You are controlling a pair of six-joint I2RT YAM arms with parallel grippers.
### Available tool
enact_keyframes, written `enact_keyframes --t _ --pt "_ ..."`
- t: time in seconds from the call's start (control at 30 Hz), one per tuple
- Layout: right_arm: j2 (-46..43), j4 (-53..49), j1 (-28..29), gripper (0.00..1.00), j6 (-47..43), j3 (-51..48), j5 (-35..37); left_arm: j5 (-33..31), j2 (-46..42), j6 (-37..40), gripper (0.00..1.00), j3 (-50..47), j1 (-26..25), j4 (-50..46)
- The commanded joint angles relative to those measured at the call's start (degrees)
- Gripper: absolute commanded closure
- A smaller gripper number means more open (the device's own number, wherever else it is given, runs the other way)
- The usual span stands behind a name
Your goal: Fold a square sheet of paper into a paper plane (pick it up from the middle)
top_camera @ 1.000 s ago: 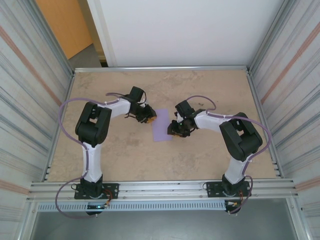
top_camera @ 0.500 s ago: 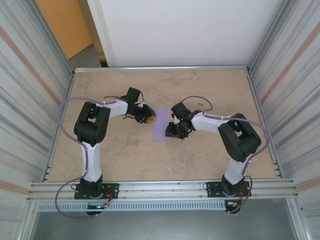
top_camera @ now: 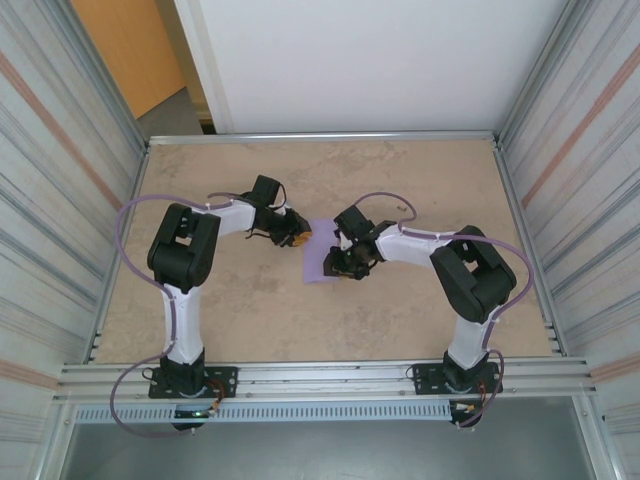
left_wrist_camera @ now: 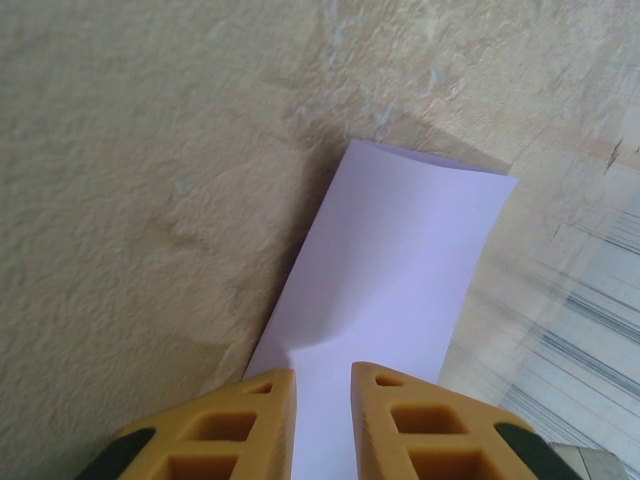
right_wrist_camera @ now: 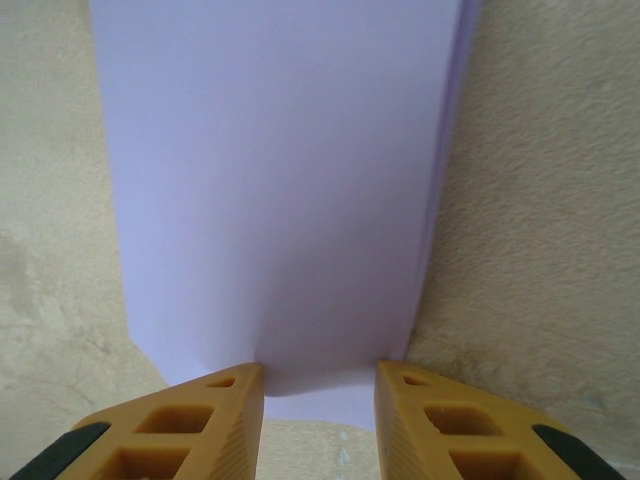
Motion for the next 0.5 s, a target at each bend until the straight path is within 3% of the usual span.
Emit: enact_keyframes --t 0.0,0.27,0.47 --pt "0.2 3.2 -1.2 0.64 1.4 -0.1 -4.0 -4.7 4.4 -0.5 0.78 -3.4 -0.1 -4.1" --pt "1.4 5.6 -2.0 0.62 1.9 0.3 -5.7 -4.6 4.3 -0.2 0.78 -3.6 -0.1 -4.1" --pt "-0.3 3.5 -3.8 0.61 1.3 0.1 -1.4 -4.3 3.8 0.4 0.78 -3.5 -0.1 -4.1"
